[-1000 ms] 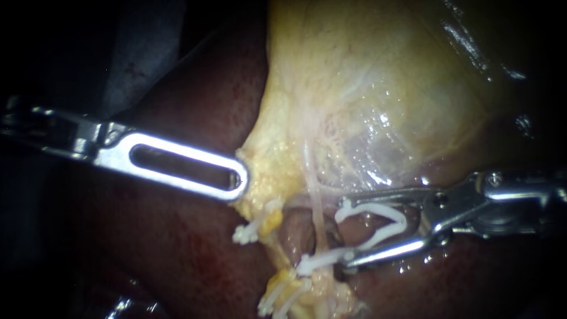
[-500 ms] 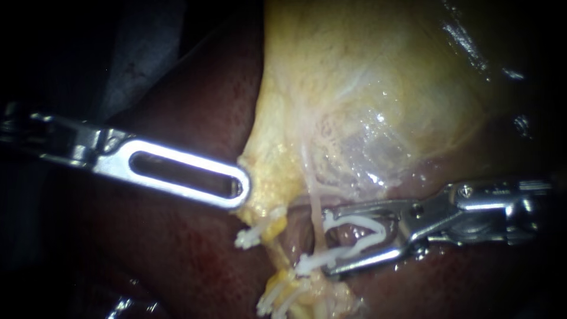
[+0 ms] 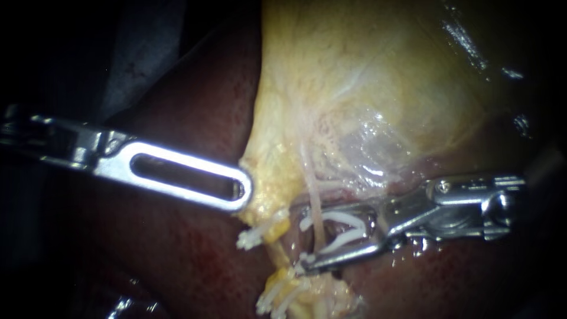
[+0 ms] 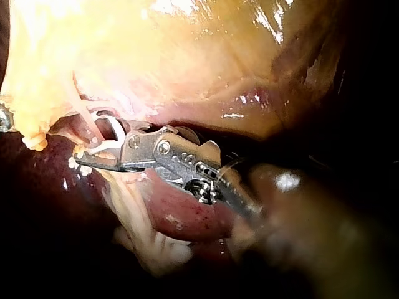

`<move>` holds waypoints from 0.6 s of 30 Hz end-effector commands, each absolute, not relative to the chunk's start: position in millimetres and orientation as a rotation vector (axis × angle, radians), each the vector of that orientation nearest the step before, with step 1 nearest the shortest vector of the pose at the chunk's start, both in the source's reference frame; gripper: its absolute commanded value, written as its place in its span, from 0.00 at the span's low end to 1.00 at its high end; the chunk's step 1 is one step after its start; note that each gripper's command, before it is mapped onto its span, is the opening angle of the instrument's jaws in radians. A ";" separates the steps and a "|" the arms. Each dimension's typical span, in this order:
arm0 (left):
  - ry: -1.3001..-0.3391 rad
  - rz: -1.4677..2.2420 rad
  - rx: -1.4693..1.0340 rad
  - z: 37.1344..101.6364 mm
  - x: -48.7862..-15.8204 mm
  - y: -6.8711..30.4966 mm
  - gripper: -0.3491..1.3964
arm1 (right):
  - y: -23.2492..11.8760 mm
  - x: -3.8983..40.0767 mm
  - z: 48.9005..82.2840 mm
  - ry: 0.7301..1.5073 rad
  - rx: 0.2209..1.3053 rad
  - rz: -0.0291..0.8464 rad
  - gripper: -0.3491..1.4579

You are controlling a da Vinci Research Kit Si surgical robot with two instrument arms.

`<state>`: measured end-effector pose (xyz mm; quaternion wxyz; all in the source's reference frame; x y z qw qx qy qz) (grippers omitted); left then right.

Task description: Clipping second clip right tube

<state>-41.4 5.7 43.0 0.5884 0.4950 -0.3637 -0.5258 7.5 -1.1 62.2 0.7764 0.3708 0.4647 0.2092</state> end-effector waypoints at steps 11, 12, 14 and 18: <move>-0.847 -1.225 1.153 42.9 -41.5 5.6 0.00 | -1.1 6.3 62.6 0.962 0.873 0.559 0.06; -0.847 -1.225 1.153 42.9 -41.5 5.6 0.00 | -1.0 6.2 62.7 0.958 0.879 0.569 0.02; -0.846 -1.223 1.155 42.9 -41.5 5.6 0.00 | -0.8 6.1 62.8 0.949 0.892 0.590 0.00; -0.846 -1.223 1.155 42.9 -41.5 5.6 0.00 | -0.7 6.1 62.9 0.947 0.895 0.595 0.00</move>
